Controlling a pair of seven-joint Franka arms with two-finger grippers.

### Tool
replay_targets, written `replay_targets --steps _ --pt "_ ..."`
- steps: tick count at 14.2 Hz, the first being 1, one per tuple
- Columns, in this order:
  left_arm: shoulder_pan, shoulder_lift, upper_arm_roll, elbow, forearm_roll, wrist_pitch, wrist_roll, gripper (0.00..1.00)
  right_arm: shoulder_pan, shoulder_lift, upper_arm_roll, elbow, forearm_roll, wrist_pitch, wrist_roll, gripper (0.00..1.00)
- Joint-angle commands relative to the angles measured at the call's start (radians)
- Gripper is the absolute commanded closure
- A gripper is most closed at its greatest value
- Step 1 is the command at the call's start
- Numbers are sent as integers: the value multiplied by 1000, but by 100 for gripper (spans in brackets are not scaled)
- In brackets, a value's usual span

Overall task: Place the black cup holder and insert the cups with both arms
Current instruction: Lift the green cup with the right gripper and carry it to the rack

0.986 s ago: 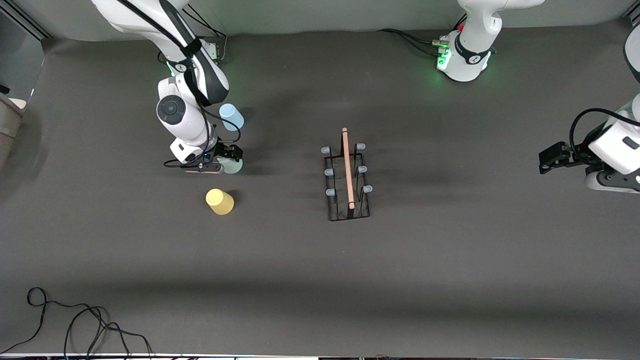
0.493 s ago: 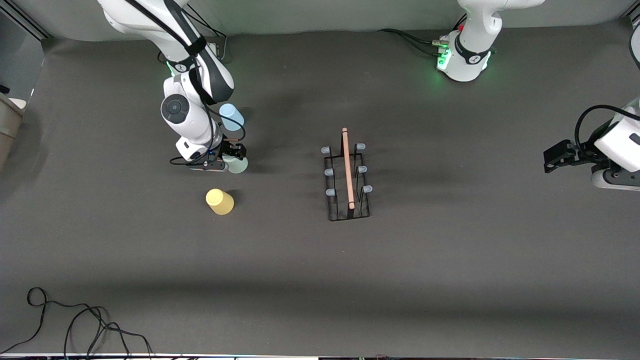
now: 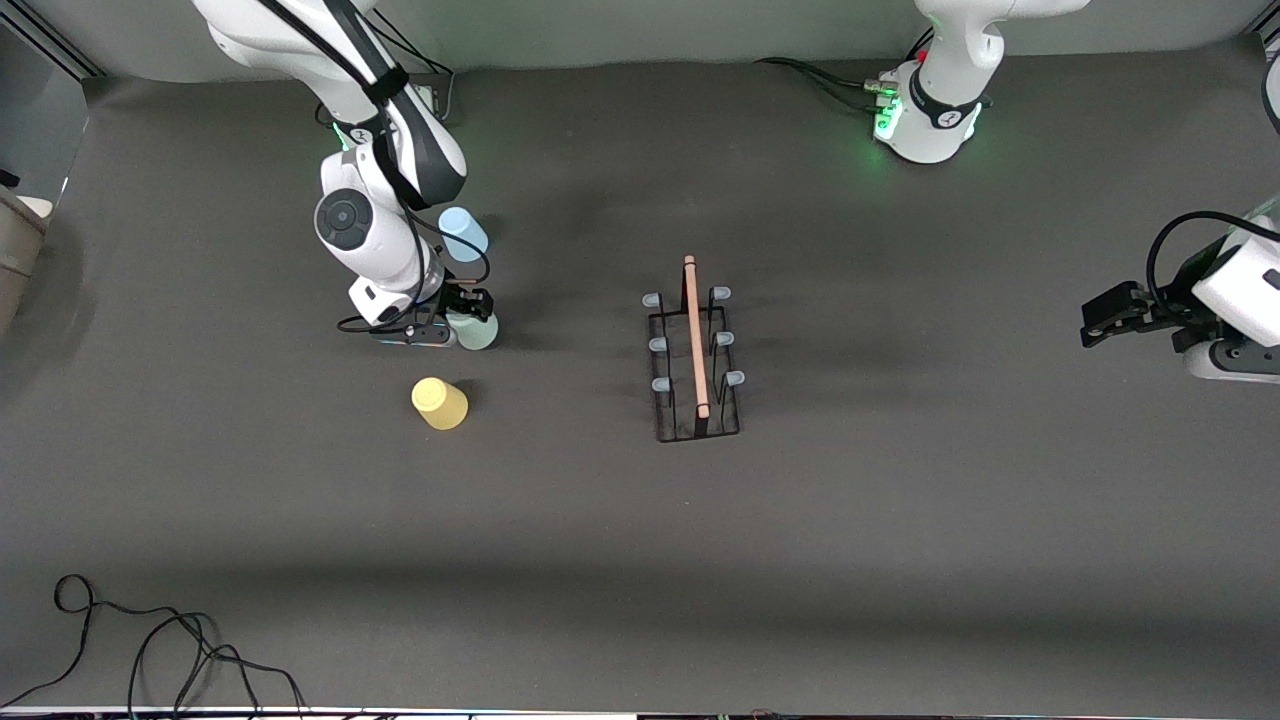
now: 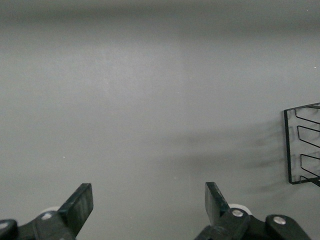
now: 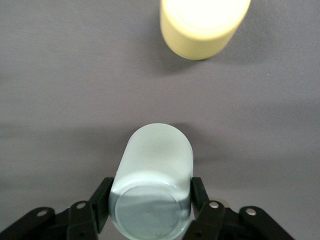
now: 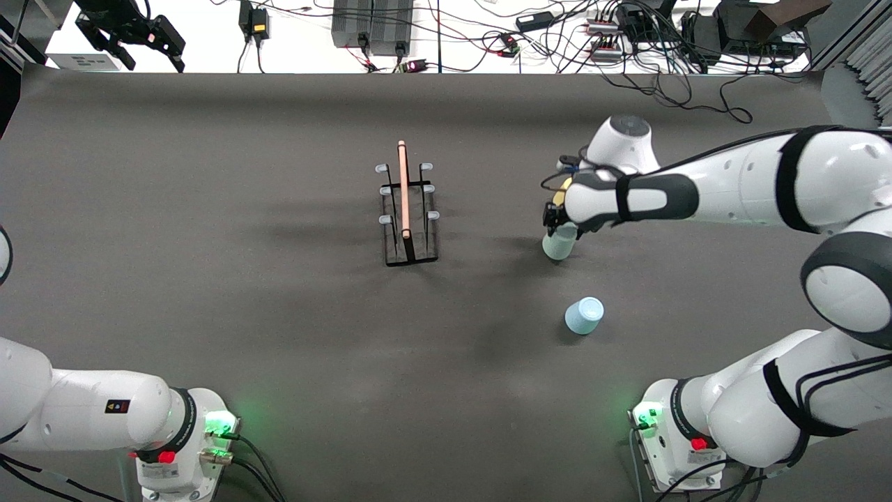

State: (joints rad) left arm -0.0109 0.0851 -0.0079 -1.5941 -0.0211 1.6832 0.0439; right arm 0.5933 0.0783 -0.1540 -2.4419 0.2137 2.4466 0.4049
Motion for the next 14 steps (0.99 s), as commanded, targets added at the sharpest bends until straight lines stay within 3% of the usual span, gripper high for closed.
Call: replay_targets --steps 1,2,6,9,14 --pt "18 2 12 31 -22 -57 -25 0 13 -75 -10 79 18 -142 76 95" --pt "17 1 12 31 -20 -59 -21 0 14 -77 -9 134 10 -206 121 100" --pt "8 -10 11 28 19 -51 -13 0 48 -54 -1 375 9 -423 314 100" --pt "17 -15 6 22 49 -51 -12 0 120 -39 -1 438 9 -429 463 100" --pt "19 -11 12 19 47 -54 -26 0 259 139 -1 619 9 -414 699 100"
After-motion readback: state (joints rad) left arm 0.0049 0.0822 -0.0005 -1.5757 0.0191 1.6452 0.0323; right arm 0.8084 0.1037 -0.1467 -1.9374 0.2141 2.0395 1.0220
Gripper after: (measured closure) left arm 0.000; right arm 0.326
